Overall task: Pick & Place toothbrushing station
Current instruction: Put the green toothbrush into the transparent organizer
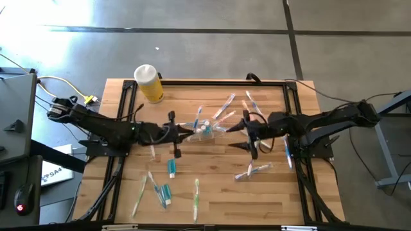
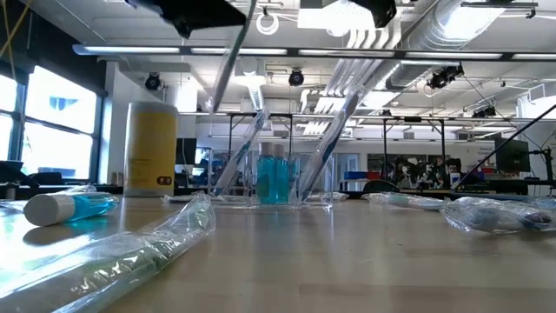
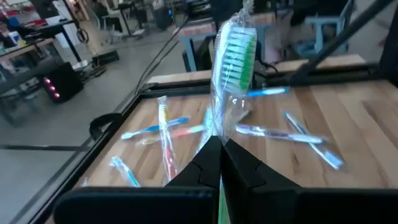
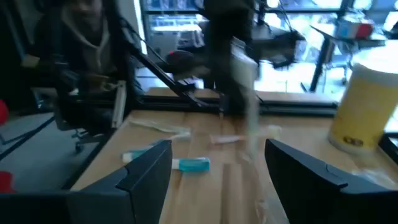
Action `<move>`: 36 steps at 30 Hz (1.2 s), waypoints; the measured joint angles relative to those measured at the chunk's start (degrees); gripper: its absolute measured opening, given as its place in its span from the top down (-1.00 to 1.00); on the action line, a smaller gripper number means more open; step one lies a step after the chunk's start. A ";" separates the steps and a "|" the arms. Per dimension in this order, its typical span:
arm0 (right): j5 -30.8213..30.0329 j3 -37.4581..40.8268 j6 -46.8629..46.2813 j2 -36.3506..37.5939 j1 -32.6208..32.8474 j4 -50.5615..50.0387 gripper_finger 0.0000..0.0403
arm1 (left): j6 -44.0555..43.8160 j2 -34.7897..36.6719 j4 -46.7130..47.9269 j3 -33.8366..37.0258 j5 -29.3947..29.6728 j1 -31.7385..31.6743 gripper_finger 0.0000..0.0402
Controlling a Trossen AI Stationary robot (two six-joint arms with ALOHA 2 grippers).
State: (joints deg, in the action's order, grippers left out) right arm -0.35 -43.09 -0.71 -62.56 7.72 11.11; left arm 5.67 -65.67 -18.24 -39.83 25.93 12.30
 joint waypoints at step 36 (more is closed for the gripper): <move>-14.54 0.09 3.37 -0.66 7.18 -3.34 -0.24 | -13.51 -16.24 -42.13 21.72 -20.80 -18.67 1.00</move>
State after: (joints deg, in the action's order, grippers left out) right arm -14.90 -43.00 2.66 -63.22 14.90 7.77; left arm -7.84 -81.91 -60.37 -18.11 5.12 -6.37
